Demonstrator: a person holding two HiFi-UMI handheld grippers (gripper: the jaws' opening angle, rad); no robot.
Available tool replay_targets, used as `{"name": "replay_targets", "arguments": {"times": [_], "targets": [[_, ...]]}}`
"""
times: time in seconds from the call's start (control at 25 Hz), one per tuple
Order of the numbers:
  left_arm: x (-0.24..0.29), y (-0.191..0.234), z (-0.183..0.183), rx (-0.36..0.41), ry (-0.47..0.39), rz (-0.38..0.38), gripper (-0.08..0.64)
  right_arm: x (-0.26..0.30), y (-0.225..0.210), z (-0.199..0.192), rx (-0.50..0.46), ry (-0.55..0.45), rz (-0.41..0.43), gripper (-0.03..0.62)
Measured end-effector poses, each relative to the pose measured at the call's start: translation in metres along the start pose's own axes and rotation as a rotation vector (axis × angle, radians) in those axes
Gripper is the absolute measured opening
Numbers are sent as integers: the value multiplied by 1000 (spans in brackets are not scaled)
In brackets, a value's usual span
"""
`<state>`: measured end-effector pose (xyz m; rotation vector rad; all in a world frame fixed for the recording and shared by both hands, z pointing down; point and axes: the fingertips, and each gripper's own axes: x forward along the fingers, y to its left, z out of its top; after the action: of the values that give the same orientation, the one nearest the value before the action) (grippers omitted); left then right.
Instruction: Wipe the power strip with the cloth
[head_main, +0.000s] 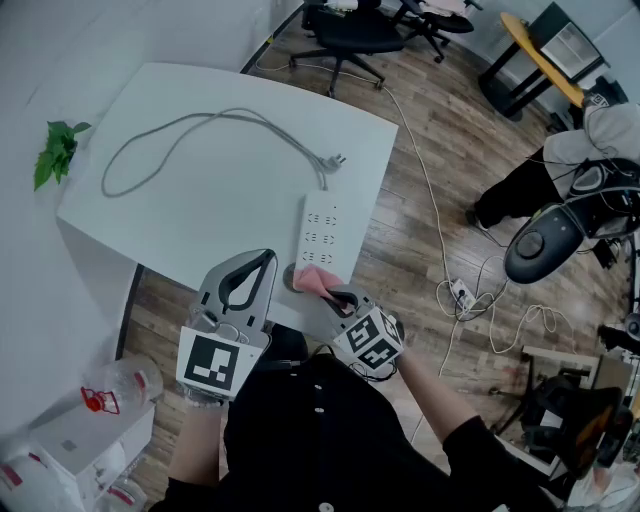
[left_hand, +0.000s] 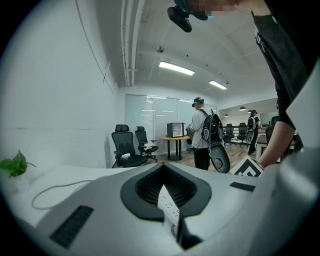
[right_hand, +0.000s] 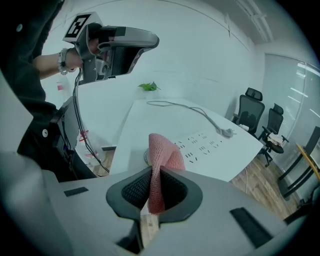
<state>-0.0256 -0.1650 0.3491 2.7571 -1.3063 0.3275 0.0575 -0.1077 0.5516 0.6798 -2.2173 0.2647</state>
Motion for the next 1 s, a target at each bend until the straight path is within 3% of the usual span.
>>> {"name": "replay_targets", "arguments": {"times": [0.36, 0.8, 1.0], "targets": [[0, 5, -2, -5, -4, 1, 11, -12, -22, 8, 25, -16, -64, 55], [0, 14, -3, -8, 0, 8, 11, -16, -100, 51, 124, -111, -188, 55], [0, 21, -5, -9, 7, 22, 11, -2, -136, 65, 125, -116, -238, 55]]}}
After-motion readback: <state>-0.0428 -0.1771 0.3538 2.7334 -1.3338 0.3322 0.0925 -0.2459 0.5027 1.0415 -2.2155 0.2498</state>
